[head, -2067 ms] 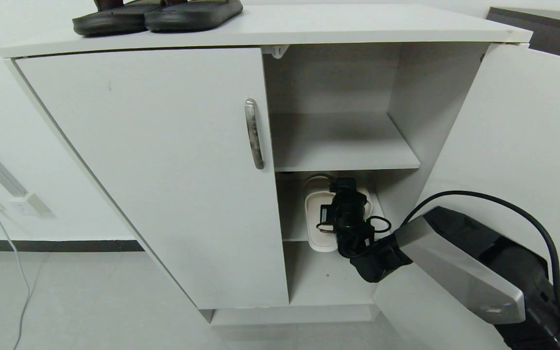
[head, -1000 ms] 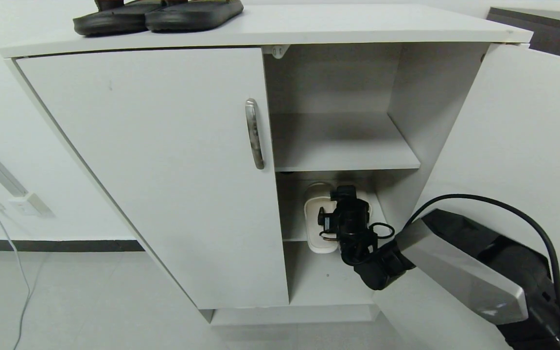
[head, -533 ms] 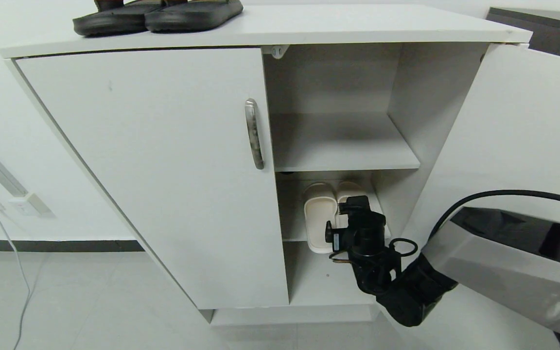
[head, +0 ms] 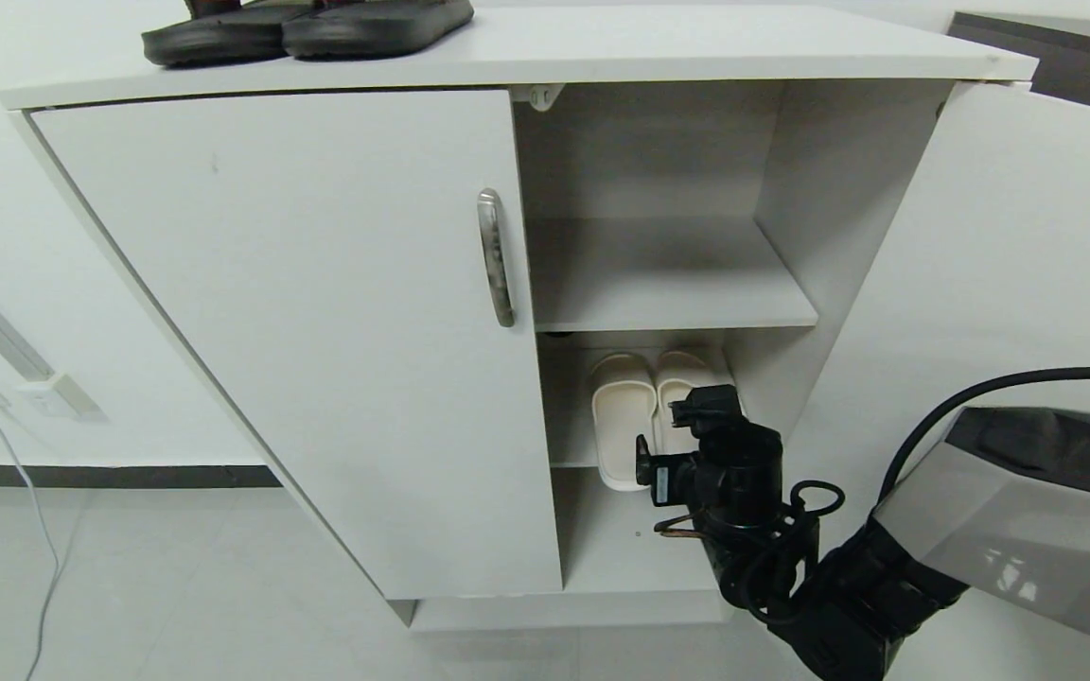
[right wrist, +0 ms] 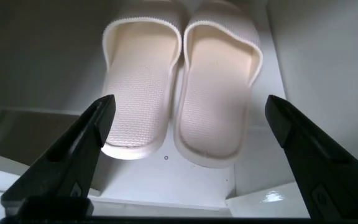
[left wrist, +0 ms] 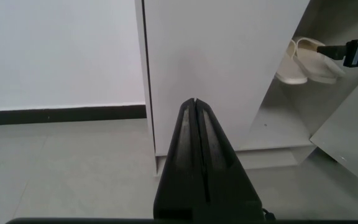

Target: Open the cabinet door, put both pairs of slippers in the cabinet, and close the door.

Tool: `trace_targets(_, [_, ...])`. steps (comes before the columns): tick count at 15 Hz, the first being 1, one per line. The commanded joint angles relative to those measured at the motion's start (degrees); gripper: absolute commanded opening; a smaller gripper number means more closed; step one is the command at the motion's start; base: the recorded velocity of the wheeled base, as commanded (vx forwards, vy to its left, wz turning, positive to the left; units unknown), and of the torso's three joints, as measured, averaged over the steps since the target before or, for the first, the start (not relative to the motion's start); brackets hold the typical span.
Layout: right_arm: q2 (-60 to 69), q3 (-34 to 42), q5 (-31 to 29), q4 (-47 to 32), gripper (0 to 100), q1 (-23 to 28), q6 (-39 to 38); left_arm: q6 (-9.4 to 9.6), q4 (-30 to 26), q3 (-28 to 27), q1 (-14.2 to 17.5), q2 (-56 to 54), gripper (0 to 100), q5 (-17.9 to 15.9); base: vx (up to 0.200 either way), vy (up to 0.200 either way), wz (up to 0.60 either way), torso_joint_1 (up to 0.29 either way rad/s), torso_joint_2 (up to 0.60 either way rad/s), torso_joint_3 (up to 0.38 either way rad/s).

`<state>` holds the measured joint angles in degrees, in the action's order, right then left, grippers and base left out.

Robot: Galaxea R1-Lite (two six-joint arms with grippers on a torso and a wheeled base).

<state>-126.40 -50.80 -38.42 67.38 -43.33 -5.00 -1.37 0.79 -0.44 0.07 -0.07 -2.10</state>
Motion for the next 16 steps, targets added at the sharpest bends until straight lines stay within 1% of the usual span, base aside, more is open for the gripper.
trace_targets(1, [0.3,0.2,0.0,0.0,100,-0.2,0.0,-0.04,0.0,0.0,0.0,0.1,0,0.0,-0.200,0.000,0.00,0.007,0.00,-0.007])
trace_targets(5, [0.3,0.6,0.0,0.0,100,-0.5,0.0,-0.04,0.0,0.0,0.0,0.1,0,0.0,-0.200,0.000,0.00,-0.002,0.00,-0.001])
trace_targets(16, [0.1,1.5,0.0,0.2,100,-0.8,0.1,-0.39,0.0,0.0,0.0,0.1,0,0.0,0.000,0.000,0.00,0.000,0.00,0.000])
